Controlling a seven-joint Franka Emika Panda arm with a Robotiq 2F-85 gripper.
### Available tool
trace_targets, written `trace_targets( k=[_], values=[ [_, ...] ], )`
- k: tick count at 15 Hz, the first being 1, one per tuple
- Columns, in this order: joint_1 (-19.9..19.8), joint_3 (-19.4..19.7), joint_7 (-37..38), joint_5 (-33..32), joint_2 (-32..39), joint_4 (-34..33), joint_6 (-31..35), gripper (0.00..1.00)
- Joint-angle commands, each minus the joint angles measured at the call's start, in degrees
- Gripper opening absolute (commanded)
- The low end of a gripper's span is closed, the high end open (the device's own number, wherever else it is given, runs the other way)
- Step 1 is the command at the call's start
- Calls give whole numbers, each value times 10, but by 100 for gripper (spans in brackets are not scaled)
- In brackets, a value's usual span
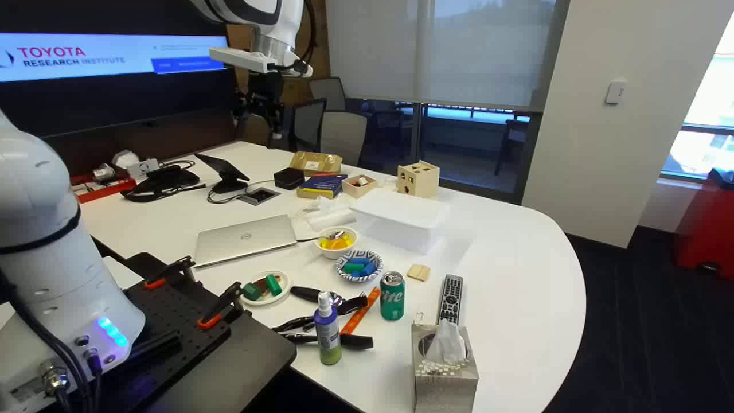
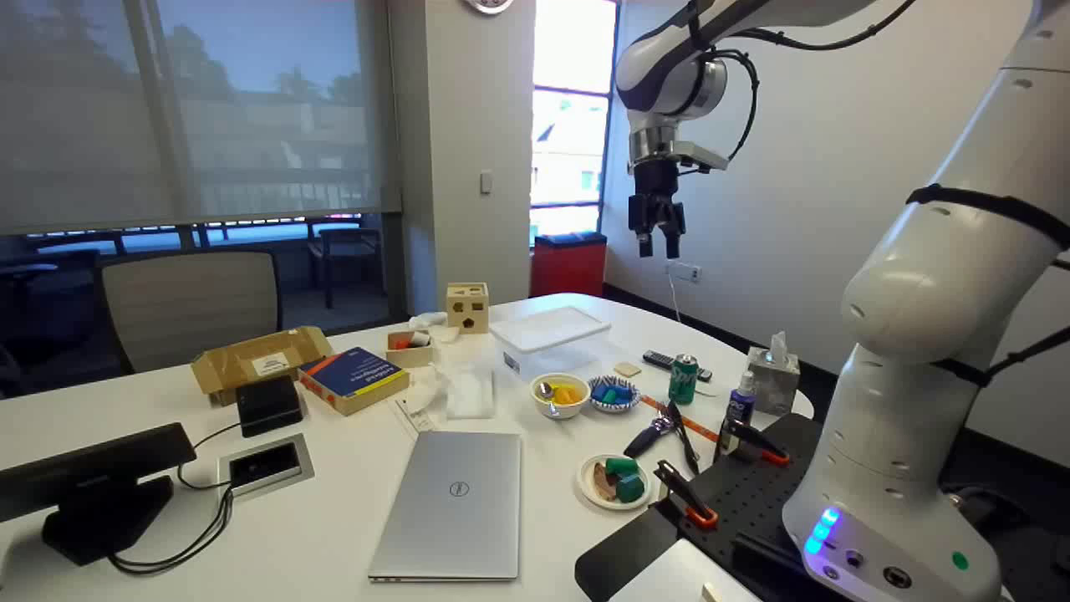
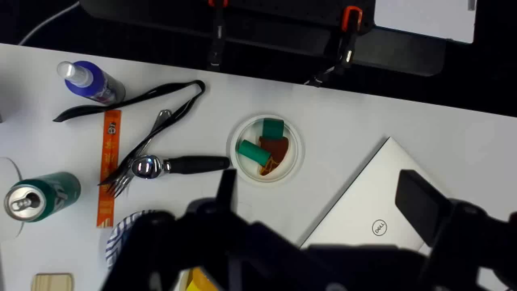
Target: Use the spoon to stir in both the left then the right white bowls
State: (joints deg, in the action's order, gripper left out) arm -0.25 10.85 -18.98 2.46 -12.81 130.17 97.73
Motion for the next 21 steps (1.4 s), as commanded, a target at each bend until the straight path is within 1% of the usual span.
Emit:
trace_targets(
  k=[1, 2, 3, 5, 6, 8, 10, 11, 12, 15, 17, 18, 20, 21],
  values=[
    [-14, -13, -2, 2, 1, -1, -1, 100],
    [-14, -13, -2, 2, 1, -1, -1, 100],
    [-14, -10, -3, 21, 20, 1, 31, 100],
    [-11, 0, -29, 103, 83, 17, 139, 100],
    [-11, 0, -41, 153, 101, 27, 188, 100],
    [-15, -9, -83, 258, 160, 42, 289, 100],
    [-32, -22, -136, 359, 211, 45, 354, 100],
    [-45, -32, -165, 413, 242, 37, 371, 100],
    [-90, -76, -195, 465, 273, 29, 388, 100],
    [-190, -168, -303, 623, 371, 2, 429, 100],
    [-252, -221, -390, 728, 440, -18, 450, 100],
    [-273, -235, -438, 779, 475, -28, 454, 100],
    [-285, -234, -537, 880, 535, -41, 445, 100],
    [-294, -234, -573, 913, 562, -50, 438, 100]
  ],
)
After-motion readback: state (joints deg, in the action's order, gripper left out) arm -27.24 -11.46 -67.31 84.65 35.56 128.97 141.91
